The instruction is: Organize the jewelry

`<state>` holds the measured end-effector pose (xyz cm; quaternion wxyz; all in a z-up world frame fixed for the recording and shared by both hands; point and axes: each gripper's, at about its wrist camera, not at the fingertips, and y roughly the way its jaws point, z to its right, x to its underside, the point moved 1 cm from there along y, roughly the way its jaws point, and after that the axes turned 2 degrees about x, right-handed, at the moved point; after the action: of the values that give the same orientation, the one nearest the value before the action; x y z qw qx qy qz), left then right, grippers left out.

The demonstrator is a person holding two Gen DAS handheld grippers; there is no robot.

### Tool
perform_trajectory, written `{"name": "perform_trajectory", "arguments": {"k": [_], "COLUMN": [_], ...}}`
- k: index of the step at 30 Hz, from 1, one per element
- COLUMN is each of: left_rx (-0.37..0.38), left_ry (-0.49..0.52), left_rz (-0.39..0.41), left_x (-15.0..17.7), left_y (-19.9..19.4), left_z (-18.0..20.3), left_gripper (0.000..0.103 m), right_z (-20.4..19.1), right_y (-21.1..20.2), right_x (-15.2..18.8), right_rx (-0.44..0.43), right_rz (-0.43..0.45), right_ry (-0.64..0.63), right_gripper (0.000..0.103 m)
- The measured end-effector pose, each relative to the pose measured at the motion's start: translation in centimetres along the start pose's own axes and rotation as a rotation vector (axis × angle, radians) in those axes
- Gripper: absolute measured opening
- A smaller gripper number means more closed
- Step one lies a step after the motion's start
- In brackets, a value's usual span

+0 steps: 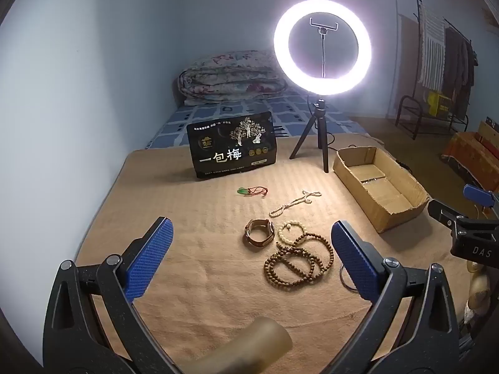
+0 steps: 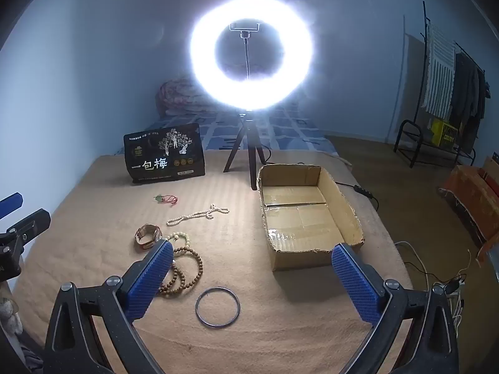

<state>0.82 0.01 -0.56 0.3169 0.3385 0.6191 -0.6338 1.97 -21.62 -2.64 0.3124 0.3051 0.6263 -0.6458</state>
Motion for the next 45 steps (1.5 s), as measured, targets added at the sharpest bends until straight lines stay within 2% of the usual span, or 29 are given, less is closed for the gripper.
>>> {"name": "perform_trajectory", "arguments": {"k": [28, 29, 45], "left_rx": [-0.015, -0.014, -0.015], "left_ry": [0.008, 0.005, 0.005], "left_rz": [-0.002, 0.003, 0.004], "left_x": [-0.1, -0.4, -0.3], "left_y": [1.0, 0.1, 0.1], "left_z": [0.1, -0.3, -0.4], "left_gripper": [0.103, 0.103, 0.103], "right_z": [0.1, 0.1, 0.2], "right_y": [-0.1, -0.1, -0.1], "right_x": [0.2, 0.2, 0.3], "right_rx": [0.010, 0.010, 0.013], "right_rz": [0.014, 0.015, 0.011], "right_ry": [-0.008, -0.007, -0.014], "right_gripper": [0.103, 0.103, 0.103]}}
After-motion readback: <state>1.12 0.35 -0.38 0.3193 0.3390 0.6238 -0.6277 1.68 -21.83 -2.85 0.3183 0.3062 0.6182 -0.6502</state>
